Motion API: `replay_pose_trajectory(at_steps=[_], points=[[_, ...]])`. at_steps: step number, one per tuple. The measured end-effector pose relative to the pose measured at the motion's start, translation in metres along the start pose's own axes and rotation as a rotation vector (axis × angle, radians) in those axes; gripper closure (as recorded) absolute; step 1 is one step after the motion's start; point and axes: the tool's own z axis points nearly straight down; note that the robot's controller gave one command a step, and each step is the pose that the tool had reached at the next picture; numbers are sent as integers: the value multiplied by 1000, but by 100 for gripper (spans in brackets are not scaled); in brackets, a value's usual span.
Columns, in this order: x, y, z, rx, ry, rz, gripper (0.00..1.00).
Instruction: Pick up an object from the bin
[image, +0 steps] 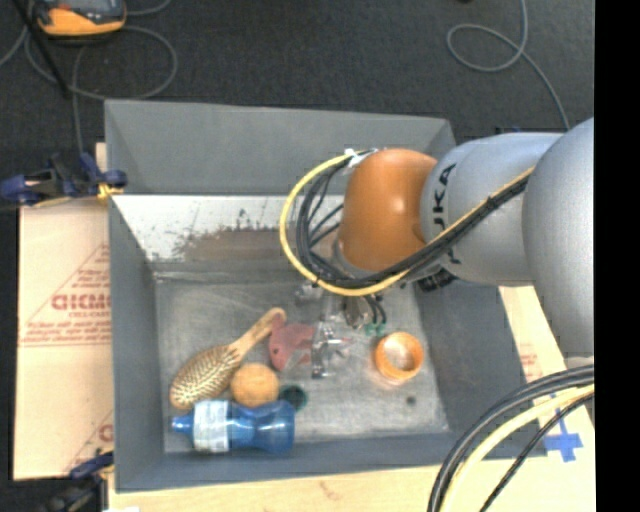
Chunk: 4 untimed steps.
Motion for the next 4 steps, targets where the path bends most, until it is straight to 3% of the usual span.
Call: replay_pose_trajectory(at_steps=[1, 2, 4], points=[[10, 6, 44, 2, -2, -51, 0], [5, 11, 48, -1, -18, 29, 100], [5, 12, 46, -1, -10, 46, 100]])
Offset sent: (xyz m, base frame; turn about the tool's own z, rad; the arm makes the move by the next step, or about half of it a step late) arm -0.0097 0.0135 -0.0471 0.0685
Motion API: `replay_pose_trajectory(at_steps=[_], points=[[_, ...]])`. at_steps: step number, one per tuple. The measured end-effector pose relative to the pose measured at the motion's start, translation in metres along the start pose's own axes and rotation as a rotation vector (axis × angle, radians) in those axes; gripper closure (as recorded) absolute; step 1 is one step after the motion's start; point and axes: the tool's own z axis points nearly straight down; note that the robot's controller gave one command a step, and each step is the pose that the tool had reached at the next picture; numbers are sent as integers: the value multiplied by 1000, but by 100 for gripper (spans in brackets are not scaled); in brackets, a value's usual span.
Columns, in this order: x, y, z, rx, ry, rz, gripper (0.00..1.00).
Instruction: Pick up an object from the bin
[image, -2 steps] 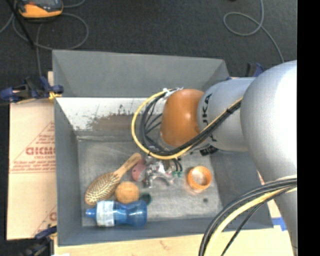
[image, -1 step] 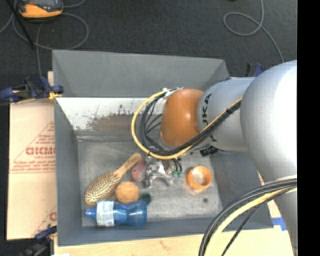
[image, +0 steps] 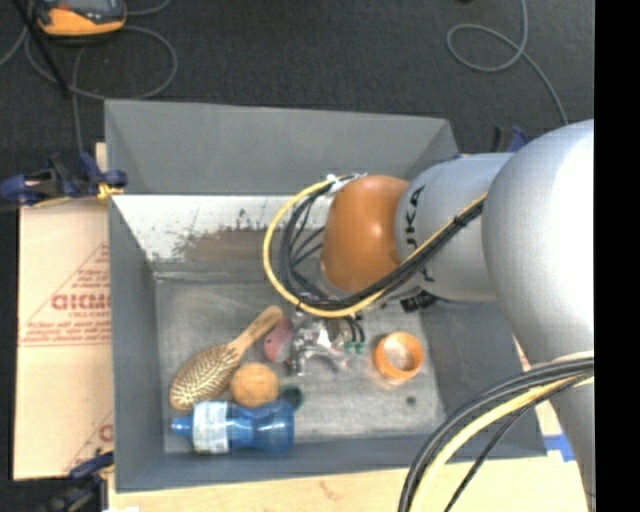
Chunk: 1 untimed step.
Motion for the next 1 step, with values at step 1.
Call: replay_pose_trajectory(at_steps=[1], points=[[3, -1, -10, 2, 15, -4, 100]])
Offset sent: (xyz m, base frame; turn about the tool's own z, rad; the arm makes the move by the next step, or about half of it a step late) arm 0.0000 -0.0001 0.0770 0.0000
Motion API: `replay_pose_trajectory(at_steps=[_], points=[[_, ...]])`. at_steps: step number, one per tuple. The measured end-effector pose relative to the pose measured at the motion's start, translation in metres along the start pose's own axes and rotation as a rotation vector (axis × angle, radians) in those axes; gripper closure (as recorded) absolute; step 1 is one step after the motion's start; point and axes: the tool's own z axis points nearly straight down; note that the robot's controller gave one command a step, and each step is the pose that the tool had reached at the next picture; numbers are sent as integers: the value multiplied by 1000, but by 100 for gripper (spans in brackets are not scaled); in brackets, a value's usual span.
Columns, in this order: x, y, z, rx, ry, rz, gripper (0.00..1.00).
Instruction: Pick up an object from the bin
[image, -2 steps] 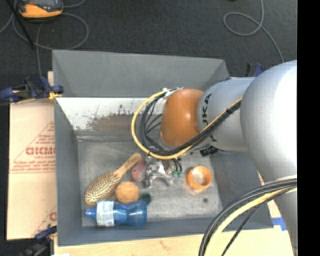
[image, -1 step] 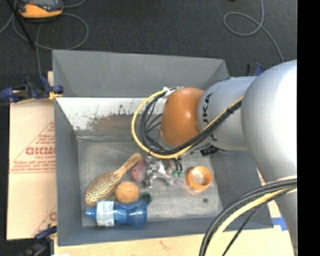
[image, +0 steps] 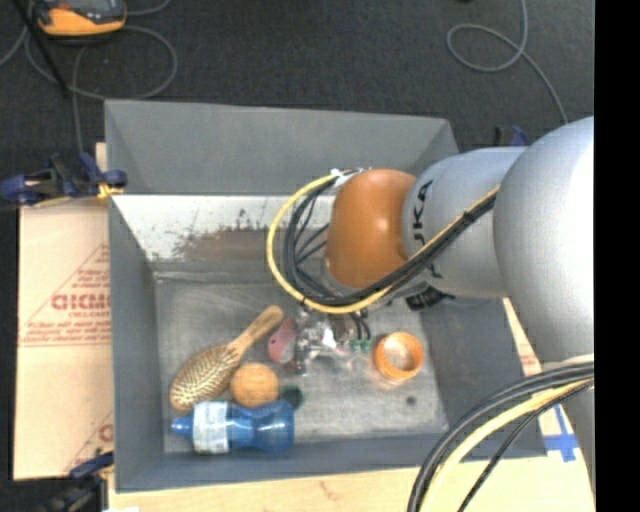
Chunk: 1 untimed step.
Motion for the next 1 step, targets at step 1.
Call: replay_pose_trajectory(at_steps=[1], points=[[0, 0, -30, 0, 2, 0, 100]])
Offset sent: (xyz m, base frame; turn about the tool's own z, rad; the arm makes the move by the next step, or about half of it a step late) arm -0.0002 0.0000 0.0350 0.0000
